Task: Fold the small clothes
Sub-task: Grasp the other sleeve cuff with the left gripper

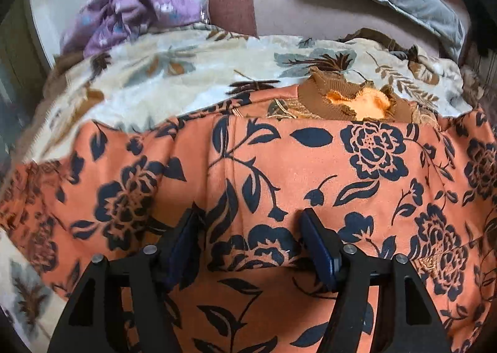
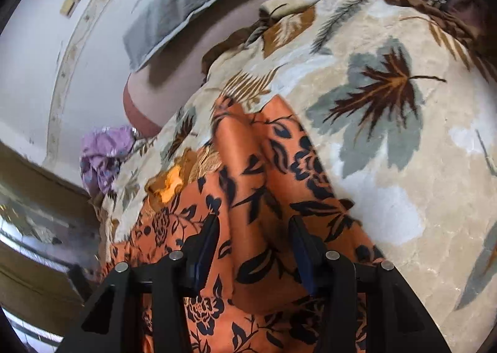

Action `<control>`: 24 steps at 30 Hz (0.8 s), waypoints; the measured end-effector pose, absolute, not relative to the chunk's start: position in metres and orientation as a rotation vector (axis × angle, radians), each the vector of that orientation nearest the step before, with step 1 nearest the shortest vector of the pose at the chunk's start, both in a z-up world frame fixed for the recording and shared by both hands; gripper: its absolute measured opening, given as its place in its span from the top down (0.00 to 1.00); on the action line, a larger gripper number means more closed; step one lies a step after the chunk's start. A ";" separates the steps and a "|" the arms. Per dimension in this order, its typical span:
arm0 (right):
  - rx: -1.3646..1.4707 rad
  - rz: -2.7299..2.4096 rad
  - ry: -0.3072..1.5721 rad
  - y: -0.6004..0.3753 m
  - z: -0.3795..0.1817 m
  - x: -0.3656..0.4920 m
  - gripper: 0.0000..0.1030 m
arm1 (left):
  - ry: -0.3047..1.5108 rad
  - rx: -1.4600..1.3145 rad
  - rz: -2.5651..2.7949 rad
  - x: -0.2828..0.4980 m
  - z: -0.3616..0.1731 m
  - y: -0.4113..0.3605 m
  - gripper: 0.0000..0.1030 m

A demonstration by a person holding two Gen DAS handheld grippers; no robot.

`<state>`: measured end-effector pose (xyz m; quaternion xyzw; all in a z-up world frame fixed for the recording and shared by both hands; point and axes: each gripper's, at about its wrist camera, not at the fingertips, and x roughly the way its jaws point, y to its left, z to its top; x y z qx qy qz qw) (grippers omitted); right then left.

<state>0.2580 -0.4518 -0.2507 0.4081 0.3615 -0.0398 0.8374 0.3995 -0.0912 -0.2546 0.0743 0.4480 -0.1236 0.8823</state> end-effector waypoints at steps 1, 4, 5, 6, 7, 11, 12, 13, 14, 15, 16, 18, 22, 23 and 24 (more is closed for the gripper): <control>0.865 -0.089 0.750 -0.454 -0.249 0.256 0.52 | 0.938 0.138 -0.271 0.400 -0.254 -0.089 0.46; 0.846 -0.102 0.712 -0.453 -0.241 0.253 0.52 | 0.925 0.145 -0.286 0.398 -0.250 -0.089 0.74; 0.832 -0.104 0.704 -0.450 -0.238 0.253 0.52 | 0.914 0.157 -0.287 0.396 -0.249 -0.090 0.79; 0.813 -0.105 0.698 -0.447 -0.235 0.254 0.52 | 0.898 0.168 -0.286 0.394 -0.246 -0.090 0.90; 0.786 -0.109 0.697 -0.443 -0.231 0.255 0.52 | 0.892 0.165 -0.289 0.394 -0.244 -0.089 0.95; 0.715 -0.135 0.703 -0.433 -0.227 0.258 0.52 | 0.889 0.078 -0.330 0.394 -0.231 -0.078 0.96; 0.715 -0.140 0.704 -0.434 -0.228 0.258 0.52 | 0.885 0.066 -0.337 0.393 -0.227 -0.077 0.96; 0.720 -0.146 0.705 -0.435 -0.229 0.257 0.52 | 0.882 0.052 -0.348 0.392 -0.224 -0.075 0.96; 0.726 -0.153 0.704 -0.437 -0.230 0.257 0.52 | 0.878 0.038 -0.359 0.390 -0.221 -0.073 0.96; 0.734 -0.164 0.701 -0.439 -0.231 0.256 0.52 | 0.871 0.031 -0.365 0.388 -0.217 -0.072 0.96; 0.744 -0.176 0.697 -0.443 -0.231 0.256 0.52 | 0.860 0.030 -0.371 0.386 -0.213 -0.070 0.96; 0.766 -0.197 0.675 -0.449 -0.230 0.254 0.52 | 0.848 0.034 -0.367 0.382 -0.206 -0.067 0.96; 0.775 -0.217 0.632 -0.457 -0.223 0.250 0.52 | 0.883 0.027 -0.306 0.382 -0.206 -0.050 0.96; 0.778 -0.214 0.629 -0.456 -0.223 0.251 0.52 | 0.890 0.029 -0.283 0.382 -0.207 -0.045 0.96; 0.782 -0.208 0.628 -0.456 -0.223 0.251 0.52 | 0.897 0.032 -0.253 0.382 -0.208 -0.039 0.96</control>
